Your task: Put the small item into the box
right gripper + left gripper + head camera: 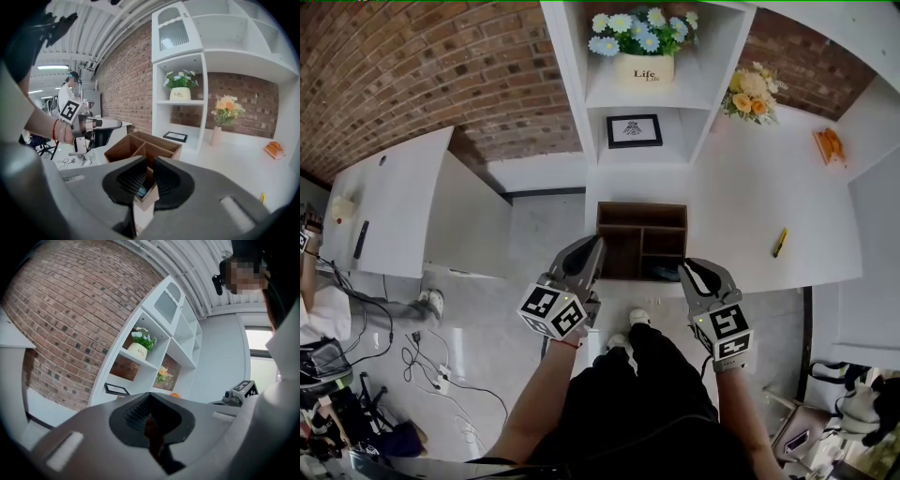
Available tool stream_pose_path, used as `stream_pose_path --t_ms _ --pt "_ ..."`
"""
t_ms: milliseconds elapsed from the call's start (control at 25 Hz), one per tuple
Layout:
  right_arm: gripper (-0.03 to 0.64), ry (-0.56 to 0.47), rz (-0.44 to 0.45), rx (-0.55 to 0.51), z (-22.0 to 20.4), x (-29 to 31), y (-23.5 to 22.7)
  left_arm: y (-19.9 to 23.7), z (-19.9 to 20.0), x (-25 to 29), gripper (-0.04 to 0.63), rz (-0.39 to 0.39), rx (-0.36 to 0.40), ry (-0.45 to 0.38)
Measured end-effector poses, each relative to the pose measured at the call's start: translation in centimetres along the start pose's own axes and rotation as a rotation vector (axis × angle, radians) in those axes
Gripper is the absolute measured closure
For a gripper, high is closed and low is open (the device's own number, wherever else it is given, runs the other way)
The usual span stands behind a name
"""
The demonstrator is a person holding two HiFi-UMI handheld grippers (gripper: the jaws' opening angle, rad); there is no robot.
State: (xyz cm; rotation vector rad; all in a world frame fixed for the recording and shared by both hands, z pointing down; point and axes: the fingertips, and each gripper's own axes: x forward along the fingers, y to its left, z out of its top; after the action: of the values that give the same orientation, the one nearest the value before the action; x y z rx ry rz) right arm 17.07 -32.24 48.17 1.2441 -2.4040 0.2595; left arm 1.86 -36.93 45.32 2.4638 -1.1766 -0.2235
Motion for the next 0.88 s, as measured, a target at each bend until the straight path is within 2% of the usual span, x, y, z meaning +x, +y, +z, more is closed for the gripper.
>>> stream_pose_path --t_ms 160,520,880 --pt "0.614 -0.071 -0.034 0.001 1.6 -0.6 -0.8 -0.4 0.1 0.1 0.594 -0.010 0.021 0.006" --pt "0.614 -0.192 -0.084 0.053 4.3 -1.9 -1.9 -0.8 1.6 -0.1 0.594 -0.015 0.063 -0.011" --pt "0.614 -0.249 -0.103 0.067 6.0 -2.5 -2.4 -0.9 2.7 -0.2 0.594 -0.019 0.090 -0.023"
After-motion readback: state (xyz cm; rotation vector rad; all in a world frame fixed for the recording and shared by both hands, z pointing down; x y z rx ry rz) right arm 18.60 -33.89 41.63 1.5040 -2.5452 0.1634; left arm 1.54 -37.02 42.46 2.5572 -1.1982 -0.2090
